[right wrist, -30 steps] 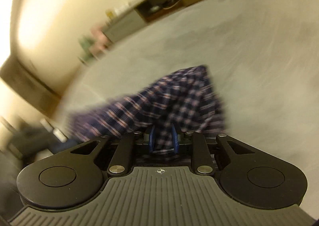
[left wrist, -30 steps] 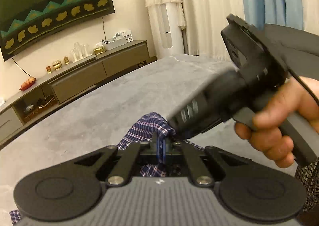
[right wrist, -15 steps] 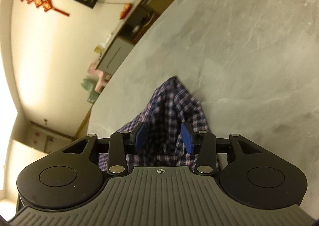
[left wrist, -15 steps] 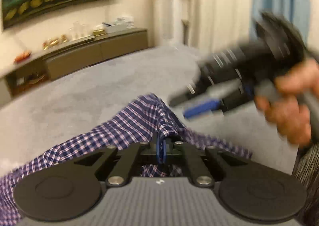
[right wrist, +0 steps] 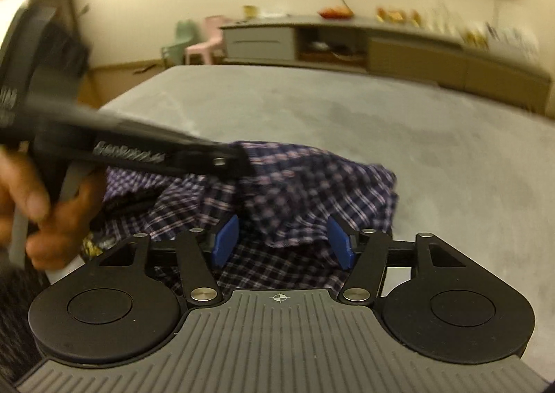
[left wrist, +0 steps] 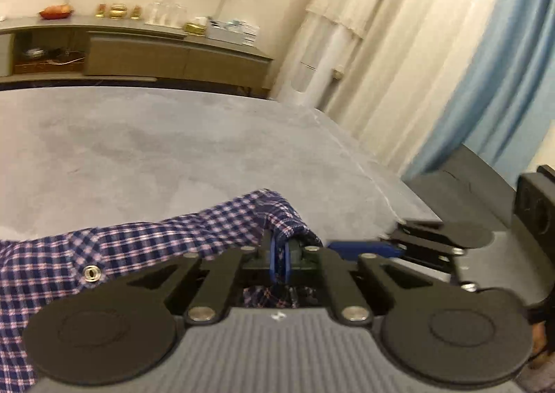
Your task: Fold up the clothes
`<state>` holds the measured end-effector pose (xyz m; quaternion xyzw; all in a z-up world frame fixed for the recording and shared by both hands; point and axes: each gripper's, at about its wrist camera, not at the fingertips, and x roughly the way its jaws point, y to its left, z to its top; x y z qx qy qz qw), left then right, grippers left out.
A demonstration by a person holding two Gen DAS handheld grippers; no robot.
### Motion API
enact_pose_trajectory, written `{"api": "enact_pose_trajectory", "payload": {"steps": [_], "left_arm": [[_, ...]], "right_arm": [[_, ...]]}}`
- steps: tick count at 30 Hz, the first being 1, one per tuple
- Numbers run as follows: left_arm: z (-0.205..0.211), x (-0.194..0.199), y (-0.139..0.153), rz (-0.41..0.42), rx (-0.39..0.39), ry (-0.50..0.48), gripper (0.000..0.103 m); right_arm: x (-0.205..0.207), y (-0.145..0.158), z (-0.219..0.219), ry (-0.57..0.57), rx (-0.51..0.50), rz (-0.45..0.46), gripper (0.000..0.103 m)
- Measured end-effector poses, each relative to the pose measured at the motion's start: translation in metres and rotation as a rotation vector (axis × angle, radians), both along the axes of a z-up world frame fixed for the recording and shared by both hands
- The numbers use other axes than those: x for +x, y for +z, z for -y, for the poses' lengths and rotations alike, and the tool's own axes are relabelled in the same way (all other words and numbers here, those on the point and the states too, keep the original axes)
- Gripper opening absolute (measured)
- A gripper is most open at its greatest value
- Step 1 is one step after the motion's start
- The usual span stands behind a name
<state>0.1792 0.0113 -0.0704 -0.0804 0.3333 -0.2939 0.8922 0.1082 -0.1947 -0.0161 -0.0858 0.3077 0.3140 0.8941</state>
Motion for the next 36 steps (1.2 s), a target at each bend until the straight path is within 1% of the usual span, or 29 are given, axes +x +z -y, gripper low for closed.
{"api": "enact_pose_trajectory", "payload": {"steps": [1,2,3,4,5,6,9,11,12,14,15,19,21,22,23,25,26,27,28,29,30,31,33,36], "left_arm": [[0.003,-0.001,0.001,0.005,0.007,-0.019,0.005],[0.006,-0.002,0.001,0.013,0.033,-0.028,0.005],[0.009,-0.004,0.0,0.022,0.059,-0.037,0.005],[0.013,-0.006,0.0,0.03,0.086,-0.046,0.005],[0.015,-0.008,-0.001,0.035,0.109,-0.056,0.005],[0.018,-0.011,-0.003,0.039,0.135,-0.074,0.006],[0.027,-0.018,-0.01,0.061,0.217,-0.125,0.009],[0.035,-0.025,-0.013,0.101,0.277,-0.135,0.016],[0.04,-0.031,-0.013,0.141,0.309,-0.146,0.02],[0.052,-0.041,-0.012,0.223,0.377,-0.166,0.046],[0.059,-0.047,-0.012,0.266,0.421,-0.175,0.048],[0.088,-0.062,-0.017,0.448,0.634,-0.238,0.048],[0.103,-0.064,-0.026,0.541,0.748,-0.29,0.047],[0.109,-0.063,-0.032,0.571,0.797,-0.311,0.036],[0.115,-0.063,-0.038,0.602,0.846,-0.332,0.007],[0.121,-0.059,-0.047,0.618,0.898,-0.331,0.003],[0.119,-0.06,-0.047,0.624,0.885,-0.324,0.003],[0.116,-0.06,-0.044,0.622,0.858,-0.306,0.003],[0.112,-0.06,-0.042,0.615,0.827,-0.277,0.003],[0.107,-0.059,-0.038,0.603,0.789,-0.248,0.003],[0.101,-0.059,-0.033,0.586,0.744,-0.225,0.003],[0.097,-0.06,-0.03,0.578,0.694,-0.22,0.003],[0.087,-0.061,-0.024,0.561,0.597,-0.211,0.003],[0.081,-0.065,-0.019,0.54,0.535,-0.207,0.003]], "right_arm": [[-0.003,-0.001,-0.004,0.0,-0.03,0.034,0.06],[-0.004,-0.002,-0.007,-0.015,-0.057,0.058,0.057],[-0.002,-0.003,-0.007,-0.036,-0.062,0.052,0.041],[0.001,-0.003,-0.005,-0.058,-0.051,0.028,0.027],[0.004,-0.003,-0.002,-0.08,-0.04,0.004,0.004],[0.004,-0.001,0.004,-0.105,-0.016,-0.016,0.003],[0.0,0.004,0.027,-0.161,0.096,-0.084,0.002],[-0.002,-0.002,0.04,-0.173,0.168,-0.15,0.002],[-0.002,-0.006,0.044,-0.178,0.19,-0.173,0.002],[-0.003,-0.014,0.052,-0.19,0.228,-0.21,0.002],[-0.002,-0.016,0.055,-0.198,0.239,-0.215,0.002],[0.003,-0.015,0.059,-0.204,0.262,-0.208,0.002],[0.003,-0.014,0.058,-0.196,0.264,-0.208,0.002],[0.002,-0.014,0.057,-0.197,0.255,-0.207,0.002],[0.002,-0.015,0.057,-0.197,0.246,-0.208,0.002],[0.003,-0.014,0.064,-0.208,0.27,-0.224,0.005],[0.003,-0.013,0.068,-0.215,0.286,-0.233,0.009],[0.004,-0.011,0.074,-0.227,0.311,-0.236,0.016],[0.005,-0.009,0.082,-0.243,0.343,-0.234,0.02],[0.007,-0.007,0.089,-0.264,0.371,-0.23,0.027],[0.008,-0.005,0.095,-0.288,0.396,-0.225,0.028],[0.012,-0.006,0.096,-0.308,0.399,-0.223,0.028],[0.023,-0.012,0.092,-0.339,0.365,-0.223,0.028],[0.037,-0.029,0.068,-0.323,0.303,-0.255,0.026]]}}
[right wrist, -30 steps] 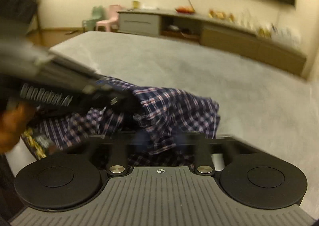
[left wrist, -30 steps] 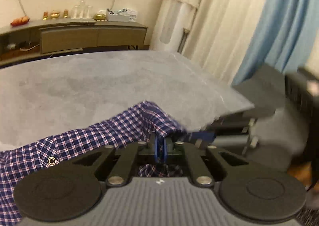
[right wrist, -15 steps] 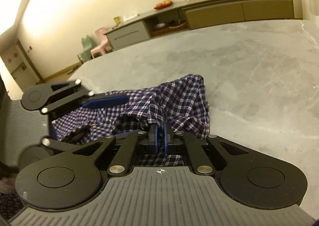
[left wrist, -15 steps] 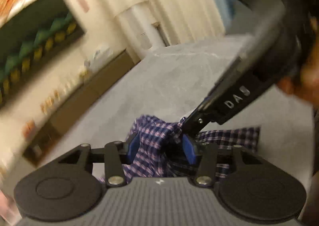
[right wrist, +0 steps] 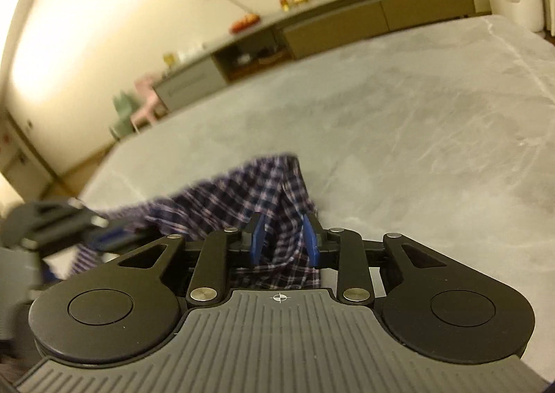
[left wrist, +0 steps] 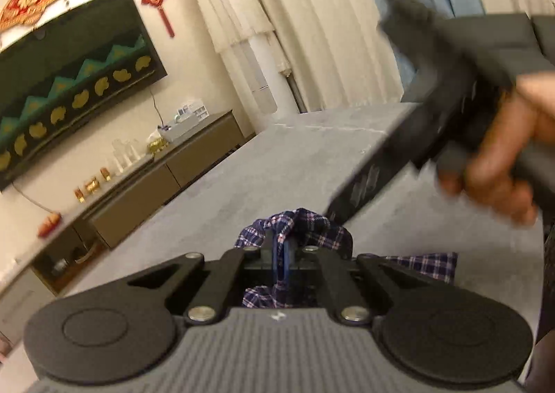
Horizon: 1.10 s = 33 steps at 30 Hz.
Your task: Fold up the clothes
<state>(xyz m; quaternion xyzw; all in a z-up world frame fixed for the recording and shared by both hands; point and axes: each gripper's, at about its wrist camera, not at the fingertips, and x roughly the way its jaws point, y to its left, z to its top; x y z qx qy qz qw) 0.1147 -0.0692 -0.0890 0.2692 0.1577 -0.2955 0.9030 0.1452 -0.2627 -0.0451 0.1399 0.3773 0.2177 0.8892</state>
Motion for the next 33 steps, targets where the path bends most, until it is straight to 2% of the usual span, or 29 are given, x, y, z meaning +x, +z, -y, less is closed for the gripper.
{"api": "enact_pose_trajectory", "payload": {"steps": [3,4,6,8,10,14,18,23,28,31,33], "left_arm": [[-0.005,-0.004,0.005,-0.03,-0.052,-0.01,0.003],[-0.006,-0.006,0.006,-0.041,-0.067,-0.013,0.003],[-0.009,-0.008,0.008,-0.028,-0.088,0.008,0.003],[-0.017,-0.007,0.014,-0.057,-0.135,0.016,0.003],[-0.022,-0.004,0.017,-0.093,-0.167,0.009,0.003],[-0.021,-0.003,0.009,-0.159,-0.149,-0.019,0.004],[-0.014,-0.007,-0.004,-0.18,-0.091,-0.036,0.004],[-0.009,-0.007,-0.011,-0.164,-0.056,-0.036,0.005],[-0.023,-0.001,0.005,-0.151,-0.165,0.012,0.005],[-0.033,0.004,0.012,-0.185,-0.224,0.038,0.005],[-0.042,0.01,0.016,-0.234,-0.295,0.058,0.005]], "right_arm": [[0.01,-0.019,-0.025,0.053,0.004,-0.067,0.026],[0.013,-0.025,-0.026,0.054,0.045,-0.096,0.026],[0.02,-0.035,-0.024,0.048,0.171,-0.168,0.02],[0.025,-0.047,-0.017,0.035,0.331,-0.263,0.016],[0.027,-0.059,-0.007,0.005,0.444,-0.338,0.018],[0.022,-0.072,0.021,-0.092,0.581,-0.418,0.037],[0.011,-0.06,0.042,-0.164,0.572,-0.364,0.049],[0.009,-0.051,0.047,-0.148,0.568,-0.325,0.052],[0.01,-0.045,0.04,-0.098,0.572,-0.311,0.055],[0.009,-0.04,0.034,-0.084,0.611,-0.289,0.058],[0.007,-0.036,0.033,-0.082,0.631,-0.276,0.065]]}}
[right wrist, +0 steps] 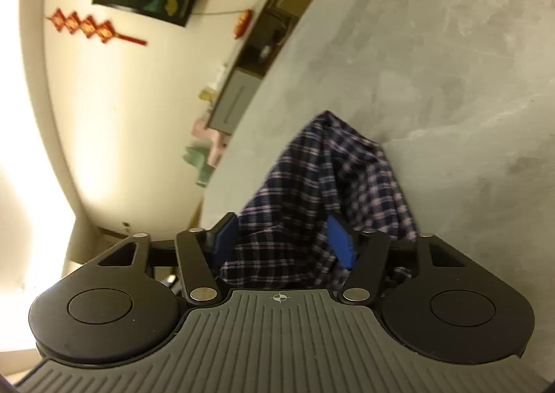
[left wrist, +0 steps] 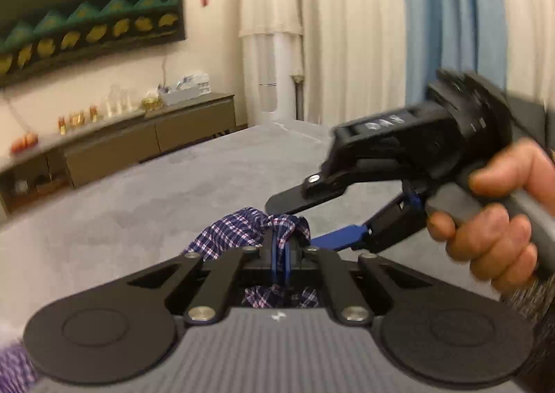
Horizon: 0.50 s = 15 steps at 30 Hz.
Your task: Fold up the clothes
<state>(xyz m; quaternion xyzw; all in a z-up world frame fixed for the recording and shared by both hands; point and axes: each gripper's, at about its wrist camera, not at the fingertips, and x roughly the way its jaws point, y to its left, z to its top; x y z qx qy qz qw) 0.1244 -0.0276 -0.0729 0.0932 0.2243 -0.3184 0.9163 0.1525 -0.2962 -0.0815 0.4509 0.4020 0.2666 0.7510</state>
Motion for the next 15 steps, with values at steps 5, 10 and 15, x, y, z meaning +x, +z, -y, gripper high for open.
{"api": "enact_pose_trajectory", "payload": {"steps": [5,10,15], "left_arm": [[-0.017,0.014,0.008,-0.086,-0.127,0.05,0.005],[-0.019,0.014,0.012,-0.081,-0.109,0.048,0.005],[-0.013,0.006,0.009,-0.056,-0.032,0.025,0.003]], "right_arm": [[-0.008,0.016,-0.002,-0.002,-0.077,0.066,0.066],[-0.027,0.05,-0.028,0.129,-0.374,0.288,0.066],[-0.044,0.058,-0.059,0.182,-0.658,0.437,0.059]]}}
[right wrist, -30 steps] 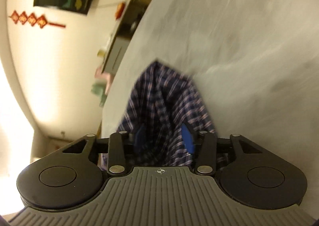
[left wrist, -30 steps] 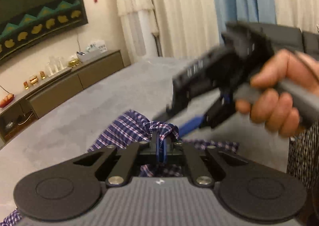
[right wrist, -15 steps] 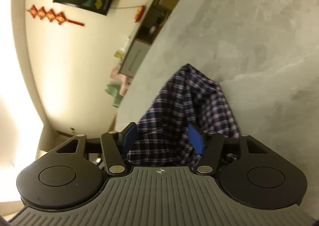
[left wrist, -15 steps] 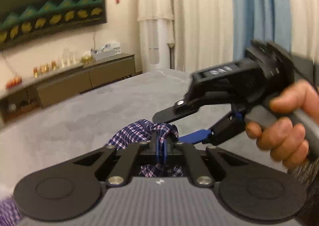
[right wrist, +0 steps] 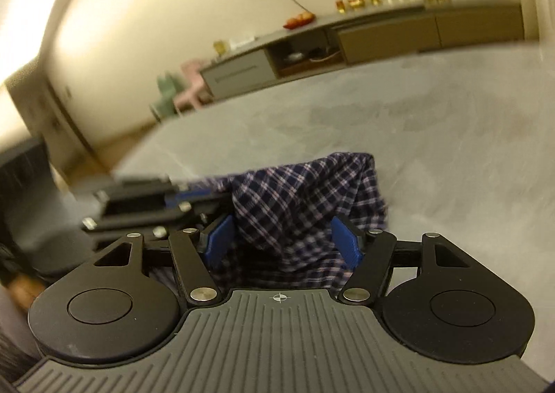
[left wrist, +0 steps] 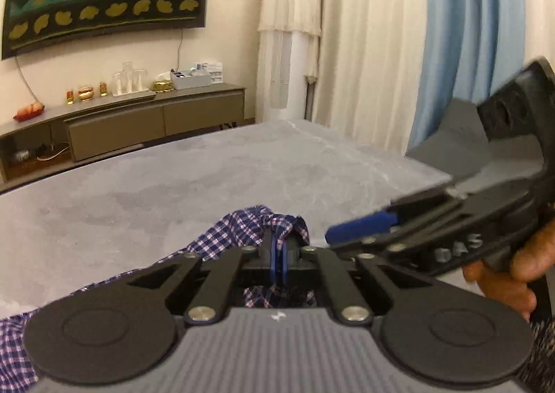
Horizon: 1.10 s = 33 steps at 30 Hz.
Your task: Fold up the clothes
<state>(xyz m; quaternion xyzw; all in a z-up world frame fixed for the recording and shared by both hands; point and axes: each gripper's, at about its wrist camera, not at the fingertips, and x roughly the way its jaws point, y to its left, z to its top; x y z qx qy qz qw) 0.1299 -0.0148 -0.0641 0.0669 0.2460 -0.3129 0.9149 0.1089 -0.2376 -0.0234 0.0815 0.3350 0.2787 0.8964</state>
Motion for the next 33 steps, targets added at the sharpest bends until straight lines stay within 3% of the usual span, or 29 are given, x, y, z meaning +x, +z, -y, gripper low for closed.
{"api": "enact_pose_trajectory", "payload": {"steps": [6,10,12,15,19,21,25,27,29,32,33], "left_arm": [[0.004,-0.006,-0.002,0.007,0.071,-0.084,0.007],[0.028,-0.021,-0.015,0.067,0.24,-0.158,0.007],[0.042,-0.031,-0.026,0.104,0.333,-0.196,0.007],[0.062,-0.043,-0.046,0.14,0.46,-0.248,0.009],[0.071,-0.05,-0.064,0.17,0.517,-0.264,0.005],[0.07,-0.049,-0.066,0.168,0.506,-0.253,0.005],[0.069,-0.054,-0.067,0.166,0.474,-0.233,0.006],[0.071,-0.057,-0.067,0.169,0.466,-0.223,0.006],[0.071,-0.061,-0.066,0.171,0.461,-0.214,0.006],[0.064,-0.076,-0.059,0.179,0.442,-0.199,0.011],[0.059,-0.082,-0.055,0.182,0.433,-0.193,0.013]], "right_arm": [[0.001,0.002,0.006,-0.033,-0.02,0.003,0.046],[0.001,-0.001,0.011,-0.074,-0.042,-0.036,0.029],[-0.002,-0.003,0.014,-0.07,-0.06,-0.069,0.01],[-0.009,-0.004,0.02,-0.057,-0.095,-0.1,0.004],[-0.018,-0.005,0.026,-0.045,-0.156,-0.123,0.004],[-0.018,-0.005,0.033,-0.066,-0.157,-0.121,0.014],[-0.019,0.013,0.039,-0.045,0.012,-0.009,0.014],[-0.009,0.009,0.024,0.004,0.055,-0.015,0.014],[0.007,-0.005,0.005,0.016,0.008,-0.064,0.014],[0.024,-0.032,-0.006,-0.043,-0.16,-0.162,0.013],[0.024,-0.036,-0.003,-0.064,-0.214,-0.161,0.026]]}}
